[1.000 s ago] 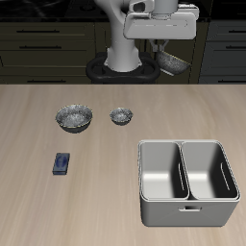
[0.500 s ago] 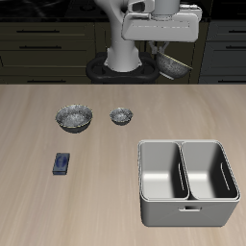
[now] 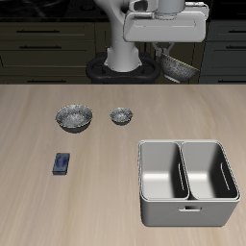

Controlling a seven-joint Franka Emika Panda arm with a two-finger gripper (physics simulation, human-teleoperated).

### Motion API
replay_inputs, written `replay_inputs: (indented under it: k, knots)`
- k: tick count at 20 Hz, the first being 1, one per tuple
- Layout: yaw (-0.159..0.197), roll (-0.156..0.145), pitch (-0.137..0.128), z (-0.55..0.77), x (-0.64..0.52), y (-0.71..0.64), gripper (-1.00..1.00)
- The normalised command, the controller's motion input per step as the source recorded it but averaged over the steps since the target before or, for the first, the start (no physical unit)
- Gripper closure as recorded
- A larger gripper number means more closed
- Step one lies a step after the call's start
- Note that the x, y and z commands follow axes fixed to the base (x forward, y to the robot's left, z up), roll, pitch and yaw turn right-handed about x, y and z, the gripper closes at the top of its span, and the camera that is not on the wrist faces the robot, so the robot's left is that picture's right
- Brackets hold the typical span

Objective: Place the middle-sized bowl in the left side of the drainer

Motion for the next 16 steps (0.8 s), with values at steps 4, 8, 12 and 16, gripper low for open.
replay_inputs:
  k: [4, 8, 12, 16]
  knots:
    - [-0.003, 0.019, -0.010, 0.13, 0.38, -0.01, 1.00]
    - [0.029, 0.025, -0.016, 0.03, 0.41, 0.08, 1.00]
    - [-0.038, -0.031, 0.005, 0.02, 0.39, -0.06, 1.00]
    - [0.000, 0.009, 0.006, 0.04, 0.40, -0.02, 1.00]
